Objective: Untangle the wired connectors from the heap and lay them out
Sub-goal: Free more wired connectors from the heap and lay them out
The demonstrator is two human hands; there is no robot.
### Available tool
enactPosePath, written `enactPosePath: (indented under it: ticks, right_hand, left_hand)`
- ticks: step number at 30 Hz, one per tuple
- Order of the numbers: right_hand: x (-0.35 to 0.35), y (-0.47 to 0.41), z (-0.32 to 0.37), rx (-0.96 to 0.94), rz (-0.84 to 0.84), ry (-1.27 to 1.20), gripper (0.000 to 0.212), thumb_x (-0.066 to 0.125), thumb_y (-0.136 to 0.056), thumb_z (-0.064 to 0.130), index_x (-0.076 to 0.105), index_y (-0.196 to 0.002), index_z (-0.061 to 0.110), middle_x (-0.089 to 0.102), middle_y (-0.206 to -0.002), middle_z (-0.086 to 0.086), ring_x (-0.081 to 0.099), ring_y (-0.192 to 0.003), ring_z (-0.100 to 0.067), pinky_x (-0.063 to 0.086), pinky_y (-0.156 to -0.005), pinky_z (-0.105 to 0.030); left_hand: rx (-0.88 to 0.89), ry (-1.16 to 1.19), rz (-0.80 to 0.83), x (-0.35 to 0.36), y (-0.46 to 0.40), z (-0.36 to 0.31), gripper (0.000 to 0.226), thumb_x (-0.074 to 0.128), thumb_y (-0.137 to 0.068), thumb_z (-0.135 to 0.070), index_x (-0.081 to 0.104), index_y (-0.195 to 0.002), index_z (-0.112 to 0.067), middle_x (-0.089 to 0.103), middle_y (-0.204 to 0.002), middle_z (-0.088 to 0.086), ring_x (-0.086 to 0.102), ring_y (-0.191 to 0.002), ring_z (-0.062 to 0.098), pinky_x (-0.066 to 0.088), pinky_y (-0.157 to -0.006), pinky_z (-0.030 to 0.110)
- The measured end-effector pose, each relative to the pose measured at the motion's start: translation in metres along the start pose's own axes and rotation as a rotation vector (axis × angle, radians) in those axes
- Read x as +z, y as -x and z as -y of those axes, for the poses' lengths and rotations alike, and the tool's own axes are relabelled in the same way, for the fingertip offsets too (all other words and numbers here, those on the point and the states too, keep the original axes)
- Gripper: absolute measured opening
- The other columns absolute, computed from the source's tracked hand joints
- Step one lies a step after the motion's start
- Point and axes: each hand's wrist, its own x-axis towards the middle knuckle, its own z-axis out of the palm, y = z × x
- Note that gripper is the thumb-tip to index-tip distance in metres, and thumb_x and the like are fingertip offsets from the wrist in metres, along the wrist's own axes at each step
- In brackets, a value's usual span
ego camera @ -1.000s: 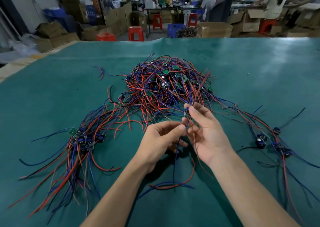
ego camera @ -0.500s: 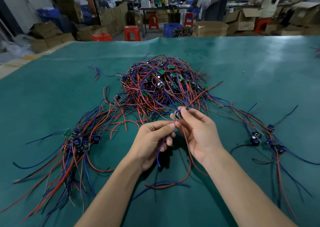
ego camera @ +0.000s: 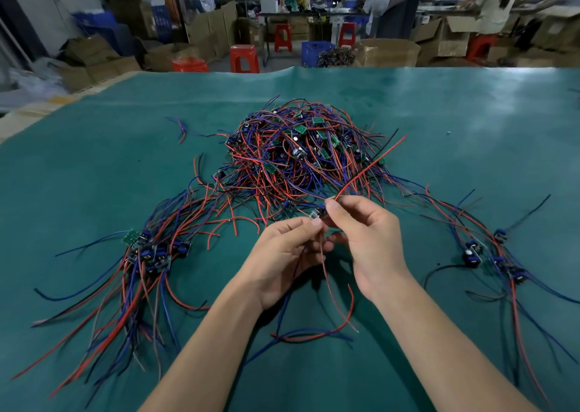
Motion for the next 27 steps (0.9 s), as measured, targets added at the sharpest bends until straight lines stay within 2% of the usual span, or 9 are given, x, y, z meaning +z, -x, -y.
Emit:
enactPosePath:
  ticks: [5, 8, 12, 14, 15, 19, 23, 25, 27]
  right_hand:
    - [-0.011, -0.008, 0.000, -0.209, -0.049, 0.342, 0.013, 0.075, -0.091, 0.018, 0.071, -0.078, 0.020, 0.074, -0.073, 0.001, 0.064, -0.066, -0.012, 0.056, -0.070, -0.040]
    - [-0.018, -0.014, 0.002, -0.222, -0.096, 0.387, 0.013, 0.074, -0.091, 0.018, 0.070, -0.078, 0.018, 0.074, -0.073, -0.001, 0.067, -0.069, -0.024, 0.059, -0.073, -0.048]
    - [-0.028, -0.021, 0.002, -0.338, -0.172, 0.480, 0.018, 0.073, -0.090, 0.017, 0.067, -0.074, 0.021, 0.068, -0.064, 0.010, 0.060, -0.059, -0.003, 0.053, -0.068, -0.030]
    - [-0.032, -0.024, 0.004, -0.383, -0.225, 0.518, 0.018, 0.073, -0.089, 0.017, 0.066, -0.074, 0.024, 0.068, -0.066, 0.014, 0.060, -0.060, 0.000, 0.048, -0.066, -0.021]
    - [-0.036, -0.026, 0.005, -0.388, -0.258, 0.512, 0.018, 0.073, -0.089, 0.016, 0.066, -0.076, 0.025, 0.069, -0.068, 0.014, 0.061, -0.060, 0.001, 0.048, -0.067, -0.021]
    - [-0.054, -0.038, 0.010, -0.410, -0.423, 0.449, 0.014, 0.073, -0.088, 0.013, 0.066, -0.081, 0.022, 0.069, -0.073, 0.007, 0.065, -0.064, -0.012, 0.055, -0.072, -0.034]
    - [-0.072, -0.046, 0.011, -0.429, -0.645, 0.376, 0.004, 0.070, -0.086, 0.017, 0.068, -0.089, 0.020, 0.072, -0.081, -0.001, 0.071, -0.076, -0.021, 0.059, -0.080, -0.041]
    - [-0.079, -0.049, 0.010, -0.411, -0.777, 0.313, 0.003, 0.066, -0.087, 0.020, 0.067, -0.089, 0.021, 0.073, -0.085, -0.006, 0.072, -0.079, -0.026, 0.058, -0.080, -0.047]
    - [-0.083, -0.049, 0.010, -0.364, -0.882, 0.299, 0.003, 0.063, -0.086, 0.022, 0.066, -0.087, 0.022, 0.073, -0.085, -0.005, 0.072, -0.079, -0.028, 0.058, -0.079, -0.046]
  left_hand:
    - [0.005, -0.086, 0.015, 0.002, -0.002, 0.002, 0.024, 0.055, -0.097, -0.014, 0.070, -0.078, -0.012, 0.052, -0.061, -0.001, 0.053, -0.052, 0.011, 0.044, -0.049, 0.018]
    - [0.022, -0.126, 0.030, 0.002, -0.004, 0.003, 0.027, 0.054, -0.098, -0.014, 0.070, -0.077, -0.013, 0.042, -0.054, -0.004, 0.043, -0.043, 0.009, 0.034, -0.041, 0.017]
    - [0.035, -0.174, 0.076, 0.003, -0.003, 0.004, 0.028, 0.055, -0.099, -0.014, 0.071, -0.076, -0.016, 0.043, -0.051, -0.004, 0.043, -0.040, 0.008, 0.032, -0.037, 0.016]
    - [0.040, -0.192, 0.088, 0.003, -0.003, 0.004, 0.027, 0.055, -0.098, -0.014, 0.072, -0.077, -0.016, 0.044, -0.051, -0.003, 0.044, -0.039, 0.009, 0.032, -0.036, 0.016]
    - [0.045, -0.204, 0.094, 0.003, -0.003, 0.004, 0.027, 0.055, -0.098, -0.014, 0.072, -0.077, -0.016, 0.044, -0.050, -0.003, 0.044, -0.039, 0.009, 0.032, -0.036, 0.016]
    - [0.045, -0.247, 0.112, 0.004, -0.001, 0.005, 0.024, 0.056, -0.099, -0.014, 0.072, -0.080, -0.013, 0.046, -0.051, -0.001, 0.046, -0.039, 0.010, 0.034, -0.037, 0.017]
    - [0.043, -0.276, 0.121, 0.006, -0.001, 0.007, 0.021, 0.056, -0.099, -0.015, 0.071, -0.084, -0.012, 0.049, -0.053, 0.000, 0.049, -0.041, 0.011, 0.036, -0.039, 0.017]
    - [0.056, -0.259, 0.106, 0.006, -0.001, 0.007, 0.019, 0.054, -0.100, -0.014, 0.069, -0.089, -0.010, 0.052, -0.055, 0.002, 0.054, -0.046, 0.013, 0.039, -0.042, 0.018]
    - [0.073, -0.206, 0.075, 0.004, -0.001, 0.006, 0.018, 0.052, -0.101, -0.013, 0.067, -0.094, -0.008, 0.056, -0.059, 0.004, 0.059, -0.051, 0.015, 0.042, -0.044, 0.018]
